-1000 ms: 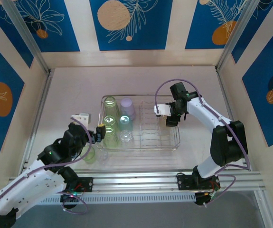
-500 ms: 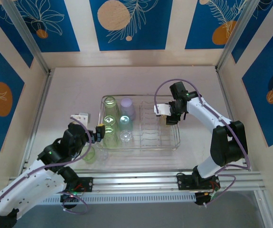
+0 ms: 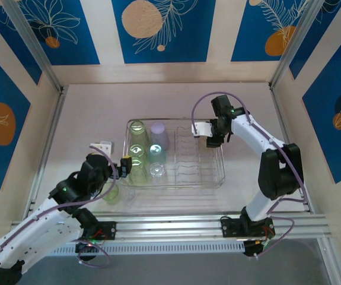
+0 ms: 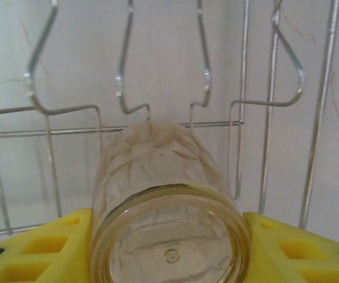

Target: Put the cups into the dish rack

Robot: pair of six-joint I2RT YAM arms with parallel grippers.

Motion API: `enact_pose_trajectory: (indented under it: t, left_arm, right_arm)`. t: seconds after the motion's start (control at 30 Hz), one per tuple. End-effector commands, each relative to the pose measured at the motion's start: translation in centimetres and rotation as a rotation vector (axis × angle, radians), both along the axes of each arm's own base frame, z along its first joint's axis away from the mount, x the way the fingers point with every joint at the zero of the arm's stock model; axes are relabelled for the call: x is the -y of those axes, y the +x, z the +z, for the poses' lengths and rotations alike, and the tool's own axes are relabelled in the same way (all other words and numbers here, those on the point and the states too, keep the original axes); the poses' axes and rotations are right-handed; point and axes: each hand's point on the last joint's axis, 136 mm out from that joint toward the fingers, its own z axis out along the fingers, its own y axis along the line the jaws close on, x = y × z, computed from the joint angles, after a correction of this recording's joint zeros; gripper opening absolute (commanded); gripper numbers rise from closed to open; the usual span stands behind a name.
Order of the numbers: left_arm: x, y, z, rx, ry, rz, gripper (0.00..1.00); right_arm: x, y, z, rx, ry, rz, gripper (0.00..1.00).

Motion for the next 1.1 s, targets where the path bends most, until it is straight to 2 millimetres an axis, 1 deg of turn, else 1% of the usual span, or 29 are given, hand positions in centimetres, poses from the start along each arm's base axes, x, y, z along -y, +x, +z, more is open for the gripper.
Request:
enact_pose_trajectory:
  t: [0.0, 0.2, 0.37, 0.4, 0.47, 0.6, 0.8, 0.83, 0.87, 0.97, 1.07]
  left_arm:
    - [-0.4, -0.1, -0.4, -0.017, -0.017, 0.02, 1.0]
    - [-0.5, -0.1, -0.5, -0.024, -0.02, 0.025, 1.0]
    - [-0.5, -0.1, -0.6, -0.031, -0.02, 0.027, 1.0]
    - [-0.5, -0.1, -0.6, -0.032, -0.022, 0.026, 1.0]
    - [-0.6, -0.2, -0.6, -0.036, -0.022, 0.028, 1.0]
    - [-0.6, -0.3, -0.7, -0.043, -0.027, 0.035, 0.99]
    - [-1.8, -0.6, -1.1, -0.074, -0.036, 0.099, 1.0]
    - [-2.0, -0.7, -1.1, -0.079, -0.037, 0.113, 1.0]
    - [-2.4, -0.8, -1.1, -0.086, -0.039, 0.133, 1.0]
    - [-3.4, -1.2, -1.2, -0.113, -0.041, 0.192, 1.0]
    - [-4.6, -1.8, -1.5, -0.147, -0.05, 0.266, 1.0]
  right_arm:
    - [0.3, 1.5, 0.5, 0.024, -0.029, 0.004, 0.45]
    - [0.2, 2.8, -0.2, 0.022, -0.055, -0.007, 0.45]
    - [0.3, 3.6, -0.8, 0.037, -0.086, -0.019, 0.52]
    - [0.3, 3.9, -0.8, 0.047, -0.088, -0.027, 0.56]
    - [0.3, 4.2, -0.7, 0.061, -0.091, -0.037, 0.59]
    - [0.4, 4.3, -0.5, 0.068, -0.088, -0.047, 0.7]
    - [0.4, 4.3, -0.1, 0.088, -0.096, -0.063, 0.79]
    - [0.5, 4.3, 0.1, 0.092, -0.1, -0.07, 0.84]
    - [0.6, 4.3, 0.3, 0.098, -0.101, -0.08, 0.99]
    - [0.9, 4.2, 0.9, 0.11, -0.109, -0.112, 0.99]
    - [1.1, 3.7, 1.4, 0.113, -0.117, -0.144, 0.99]
